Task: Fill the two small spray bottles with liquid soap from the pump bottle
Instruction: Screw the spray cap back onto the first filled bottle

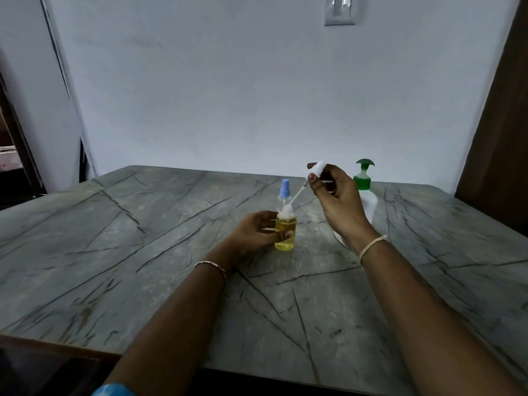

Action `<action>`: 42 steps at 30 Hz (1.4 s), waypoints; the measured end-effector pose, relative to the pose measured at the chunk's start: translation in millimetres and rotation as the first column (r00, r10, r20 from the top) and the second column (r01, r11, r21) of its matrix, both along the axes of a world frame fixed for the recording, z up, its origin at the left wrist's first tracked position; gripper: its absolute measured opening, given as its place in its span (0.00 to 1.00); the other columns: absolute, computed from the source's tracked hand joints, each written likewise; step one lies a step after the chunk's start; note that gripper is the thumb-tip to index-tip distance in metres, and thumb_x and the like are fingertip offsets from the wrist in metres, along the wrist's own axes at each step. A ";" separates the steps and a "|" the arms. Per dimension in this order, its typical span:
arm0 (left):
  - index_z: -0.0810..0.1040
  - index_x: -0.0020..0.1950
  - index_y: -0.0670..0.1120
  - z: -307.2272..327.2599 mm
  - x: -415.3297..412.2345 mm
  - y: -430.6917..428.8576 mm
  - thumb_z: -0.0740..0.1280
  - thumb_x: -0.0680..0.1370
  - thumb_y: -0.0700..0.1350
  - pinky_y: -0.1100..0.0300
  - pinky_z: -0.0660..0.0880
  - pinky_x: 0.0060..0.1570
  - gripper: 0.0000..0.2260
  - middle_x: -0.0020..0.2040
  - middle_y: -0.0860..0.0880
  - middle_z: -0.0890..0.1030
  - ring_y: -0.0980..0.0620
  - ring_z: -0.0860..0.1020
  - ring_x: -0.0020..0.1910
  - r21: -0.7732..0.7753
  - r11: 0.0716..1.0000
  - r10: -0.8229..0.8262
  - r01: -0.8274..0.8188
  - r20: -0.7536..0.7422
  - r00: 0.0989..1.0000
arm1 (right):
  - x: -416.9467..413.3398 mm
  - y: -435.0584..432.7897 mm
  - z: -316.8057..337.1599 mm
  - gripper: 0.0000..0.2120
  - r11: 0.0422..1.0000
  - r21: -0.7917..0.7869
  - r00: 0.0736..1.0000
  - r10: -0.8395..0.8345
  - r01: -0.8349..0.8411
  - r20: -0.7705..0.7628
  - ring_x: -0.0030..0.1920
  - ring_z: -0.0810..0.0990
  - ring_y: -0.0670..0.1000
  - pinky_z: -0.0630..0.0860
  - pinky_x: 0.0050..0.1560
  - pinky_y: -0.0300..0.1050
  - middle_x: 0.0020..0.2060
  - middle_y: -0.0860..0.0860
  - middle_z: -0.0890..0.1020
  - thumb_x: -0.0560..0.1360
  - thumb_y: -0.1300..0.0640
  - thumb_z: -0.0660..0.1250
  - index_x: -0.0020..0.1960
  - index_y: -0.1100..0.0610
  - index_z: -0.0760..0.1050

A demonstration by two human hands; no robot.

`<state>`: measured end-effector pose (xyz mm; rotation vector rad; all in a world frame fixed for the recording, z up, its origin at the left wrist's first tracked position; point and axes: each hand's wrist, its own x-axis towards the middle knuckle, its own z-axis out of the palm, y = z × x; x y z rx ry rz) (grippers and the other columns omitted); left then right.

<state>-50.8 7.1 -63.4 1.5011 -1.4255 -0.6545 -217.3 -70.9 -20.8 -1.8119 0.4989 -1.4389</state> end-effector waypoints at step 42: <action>0.74 0.64 0.43 -4.5 -2.6 -6.1 0.76 0.69 0.43 0.49 0.76 0.60 0.25 0.57 0.46 0.81 0.50 0.80 0.56 -0.021 1.000 -0.001 0.001 0.000 1.000 | 15.3 0.3 -25.9 0.16 1.000 0.012 0.916 0.030 -0.028 -0.400 0.53 0.75 0.47 0.70 0.53 0.44 0.55 0.51 0.78 0.78 0.53 0.64 0.65 0.54 0.74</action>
